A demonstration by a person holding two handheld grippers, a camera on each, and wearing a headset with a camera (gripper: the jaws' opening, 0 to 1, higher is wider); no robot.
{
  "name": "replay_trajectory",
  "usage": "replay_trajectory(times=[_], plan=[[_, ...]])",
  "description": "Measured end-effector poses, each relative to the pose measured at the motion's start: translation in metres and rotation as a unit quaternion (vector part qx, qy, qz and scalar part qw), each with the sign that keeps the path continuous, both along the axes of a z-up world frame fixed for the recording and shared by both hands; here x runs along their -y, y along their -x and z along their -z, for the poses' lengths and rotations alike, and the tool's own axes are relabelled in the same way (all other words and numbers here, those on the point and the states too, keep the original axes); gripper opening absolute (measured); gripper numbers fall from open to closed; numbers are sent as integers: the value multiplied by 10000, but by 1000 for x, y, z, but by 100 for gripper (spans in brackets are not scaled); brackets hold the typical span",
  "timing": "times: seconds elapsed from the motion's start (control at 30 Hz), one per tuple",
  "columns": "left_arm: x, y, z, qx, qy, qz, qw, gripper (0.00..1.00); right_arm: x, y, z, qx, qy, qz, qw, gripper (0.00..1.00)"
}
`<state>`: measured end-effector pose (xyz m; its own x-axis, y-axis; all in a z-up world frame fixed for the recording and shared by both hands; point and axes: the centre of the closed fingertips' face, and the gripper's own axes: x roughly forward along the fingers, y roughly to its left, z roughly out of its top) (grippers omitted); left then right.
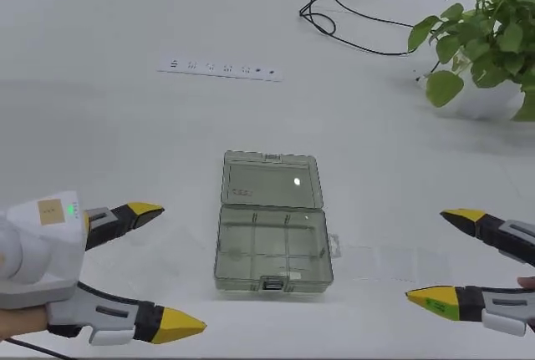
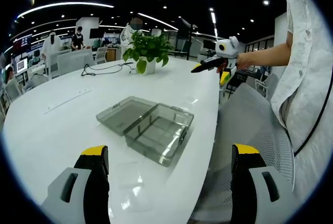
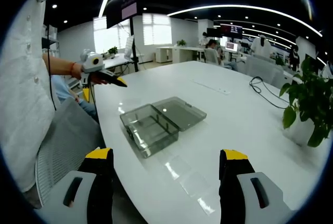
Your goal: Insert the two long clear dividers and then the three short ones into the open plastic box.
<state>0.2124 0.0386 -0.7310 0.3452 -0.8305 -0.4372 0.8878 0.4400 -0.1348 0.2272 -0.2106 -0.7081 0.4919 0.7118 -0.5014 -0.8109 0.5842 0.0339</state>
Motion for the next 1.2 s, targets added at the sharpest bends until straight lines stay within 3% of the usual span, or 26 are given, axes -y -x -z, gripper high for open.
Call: replay_trajectory(times=[1.2], plan=[[15, 3, 5, -45, 26, 183, 9998, 100, 6, 4, 1, -1, 2, 58, 10000, 84]])
